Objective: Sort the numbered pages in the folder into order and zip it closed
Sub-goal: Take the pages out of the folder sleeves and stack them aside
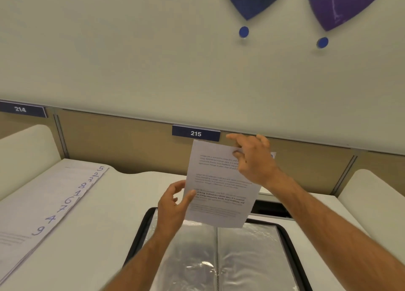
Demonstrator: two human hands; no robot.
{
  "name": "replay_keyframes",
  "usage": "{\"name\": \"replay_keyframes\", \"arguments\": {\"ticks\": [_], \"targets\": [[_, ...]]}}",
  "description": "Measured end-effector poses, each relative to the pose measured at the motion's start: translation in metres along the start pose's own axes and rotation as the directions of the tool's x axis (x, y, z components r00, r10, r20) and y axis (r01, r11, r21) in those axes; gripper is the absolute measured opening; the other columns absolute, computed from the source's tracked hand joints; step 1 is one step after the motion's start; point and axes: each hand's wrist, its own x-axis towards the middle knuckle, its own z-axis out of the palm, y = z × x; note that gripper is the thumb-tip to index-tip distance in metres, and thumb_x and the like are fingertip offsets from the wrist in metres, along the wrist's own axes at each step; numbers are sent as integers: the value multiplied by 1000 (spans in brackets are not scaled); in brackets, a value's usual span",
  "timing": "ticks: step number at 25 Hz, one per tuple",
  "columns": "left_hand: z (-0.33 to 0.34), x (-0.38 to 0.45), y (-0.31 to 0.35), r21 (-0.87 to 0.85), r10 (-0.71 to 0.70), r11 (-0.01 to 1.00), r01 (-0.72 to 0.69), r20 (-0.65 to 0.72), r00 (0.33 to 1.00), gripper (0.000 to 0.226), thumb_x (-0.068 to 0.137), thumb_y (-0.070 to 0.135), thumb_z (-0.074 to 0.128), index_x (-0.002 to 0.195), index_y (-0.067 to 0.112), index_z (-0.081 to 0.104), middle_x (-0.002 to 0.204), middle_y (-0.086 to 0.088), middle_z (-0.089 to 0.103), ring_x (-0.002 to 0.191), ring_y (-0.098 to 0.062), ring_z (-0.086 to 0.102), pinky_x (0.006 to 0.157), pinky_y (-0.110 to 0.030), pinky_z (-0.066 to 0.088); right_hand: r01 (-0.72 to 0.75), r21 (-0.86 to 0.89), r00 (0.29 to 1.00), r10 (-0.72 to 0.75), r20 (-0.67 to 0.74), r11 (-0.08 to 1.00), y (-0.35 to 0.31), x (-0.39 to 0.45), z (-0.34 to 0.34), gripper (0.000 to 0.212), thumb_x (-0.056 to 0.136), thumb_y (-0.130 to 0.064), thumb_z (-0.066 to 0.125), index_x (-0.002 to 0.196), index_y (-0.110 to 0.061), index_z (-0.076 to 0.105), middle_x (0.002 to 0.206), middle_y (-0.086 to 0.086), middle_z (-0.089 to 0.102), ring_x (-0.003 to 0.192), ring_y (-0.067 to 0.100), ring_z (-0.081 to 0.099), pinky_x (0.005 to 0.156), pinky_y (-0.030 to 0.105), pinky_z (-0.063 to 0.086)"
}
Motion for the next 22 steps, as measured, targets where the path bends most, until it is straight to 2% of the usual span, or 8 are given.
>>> {"name": "replay_keyframes", "arguments": {"ticks": [3,5,8,9,11,13,17,22], "targets": [[-20,-6,10,-82,-7,997,3,-42,999,19,90,35,68,98,18,71,91,10,75,87,-17,72,67,-27,59,-47,68,995,41,87,997,-20,0,1,52,94,-8,61,143,-23,49,94,-14,55,98,7,48,119,52,17],[-35,-9,11,-77,-7,997,1,-75,997,11,95,24,67,92,15,72,85,5,76,80,-20,72,64,-27,59,-58,80,996,52,73,995,-29,-1,5,55,93,-12,63,144,-24,46,98,-14,59,102,8,50,118,56,17],[-61,-11,13,-84,-53,995,45,-101,993,11,96,19,65,89,14,72,84,1,76,76,-20,73,68,-32,60,-241,221,960,266,-91,945,-34,-15,23,77,84,-25,77,149,-26,36,132,-8,55,125,14,47,113,51,31],[-71,-11,13,-72,-61,996,53,-109,992,11,96,19,65,89,14,71,83,0,76,75,-19,72,68,-33,60,-360,403,908,415,-57,841,-36,-25,33,86,81,-26,82,150,-27,31,140,-6,49,125,15,48,106,46,42],[-95,-11,13,-36,-76,997,72,-127,989,12,96,20,65,87,14,71,82,1,76,73,-18,72,68,-32,59,-528,734,780,585,222,426,-45,-48,60,84,79,-18,83,147,-26,33,141,0,55,115,19,61,89,42,56],[-122,-11,12,-1,-104,994,105,-133,986,13,97,21,65,88,14,72,82,0,76,73,-19,73,69,-35,61,-626,772,677,571,465,113,-57,-68,98,67,82,-6,78,137,-20,44,125,10,67,105,27,69,80,45,59],[-190,-3,3,118,-192,969,215,-185,964,13,95,24,67,87,16,73,81,1,76,75,-21,74,74,-42,62,-672,738,591,558,583,-59,-113,-82,156,50,84,12,68,124,-12,50,103,16,74,95,33,72,85,53,59],[-290,3,-9,302,-228,897,322,-310,923,14,93,27,69,84,18,73,80,4,75,76,-15,71,68,-30,55,-692,721,602,526,601,-31,-203,-75,218,46,79,9,75,108,-17,50,99,19,69,88,31,71,79,45,61]]}}
